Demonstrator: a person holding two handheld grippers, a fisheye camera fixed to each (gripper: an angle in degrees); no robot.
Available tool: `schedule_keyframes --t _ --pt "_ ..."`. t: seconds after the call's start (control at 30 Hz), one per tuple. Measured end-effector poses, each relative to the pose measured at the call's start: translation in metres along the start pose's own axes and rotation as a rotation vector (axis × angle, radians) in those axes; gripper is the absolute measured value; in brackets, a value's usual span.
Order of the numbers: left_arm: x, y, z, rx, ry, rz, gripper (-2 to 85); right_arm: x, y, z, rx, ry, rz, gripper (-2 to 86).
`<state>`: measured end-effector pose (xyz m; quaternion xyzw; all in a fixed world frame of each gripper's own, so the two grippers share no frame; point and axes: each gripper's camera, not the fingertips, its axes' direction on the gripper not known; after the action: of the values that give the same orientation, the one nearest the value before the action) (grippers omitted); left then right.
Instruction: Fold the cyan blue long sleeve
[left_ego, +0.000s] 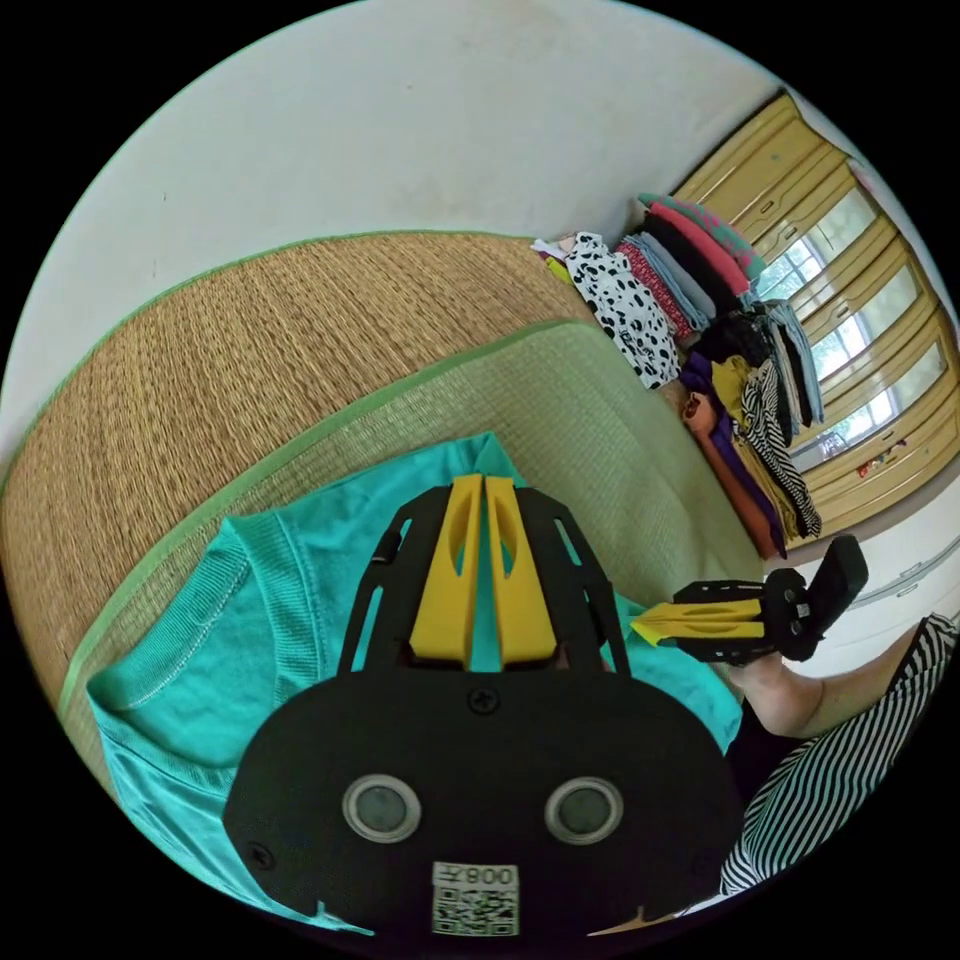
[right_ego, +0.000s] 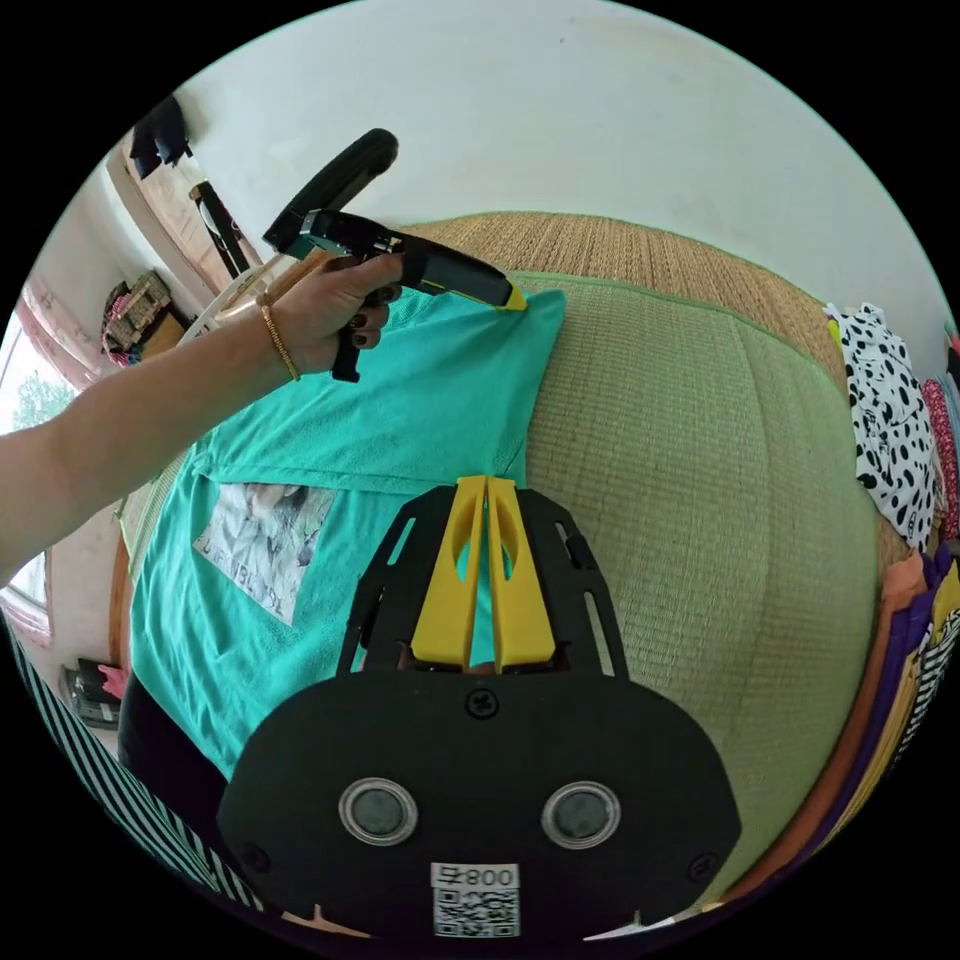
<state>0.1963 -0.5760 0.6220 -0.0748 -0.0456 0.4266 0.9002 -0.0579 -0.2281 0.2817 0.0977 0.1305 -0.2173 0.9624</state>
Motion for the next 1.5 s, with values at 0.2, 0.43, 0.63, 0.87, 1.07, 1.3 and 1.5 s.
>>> schedule_keyframes --t 0.2,0.43,0.63,0.87,1.07,1.3,1.5 --pt "0.010 -0.026 0.038 0.031 0.037 0.000 0.4 0.032 0.009 -0.031 0.065 -0.054 0.068 1.1" --pt "0.008 -0.039 0.094 -0.017 0.029 -0.048 0.4 0.021 0.002 -0.027 0.033 0.011 -0.008 7.1" --pt "0.009 -0.048 0.113 0.009 0.039 -0.044 0.2 0.030 0.003 -0.030 0.017 -0.002 0.023 2.9" --pt "0.020 -0.051 0.121 0.034 0.055 -0.028 0.2 0.042 0.009 -0.043 0.043 -0.086 0.096 1.8" --pt "0.047 -0.031 0.116 0.029 0.008 0.072 0.1 0.021 0.008 -0.071 0.109 0.013 0.025 0.5" --pt "0.064 -0.025 0.123 -0.026 -0.005 0.064 0.1 -0.019 -0.013 -0.024 -0.080 0.121 -0.127 0.2" --pt "0.090 0.025 0.112 -0.105 0.064 0.124 0.2 -0.035 -0.011 -0.015 -0.080 0.187 -0.182 0.1"
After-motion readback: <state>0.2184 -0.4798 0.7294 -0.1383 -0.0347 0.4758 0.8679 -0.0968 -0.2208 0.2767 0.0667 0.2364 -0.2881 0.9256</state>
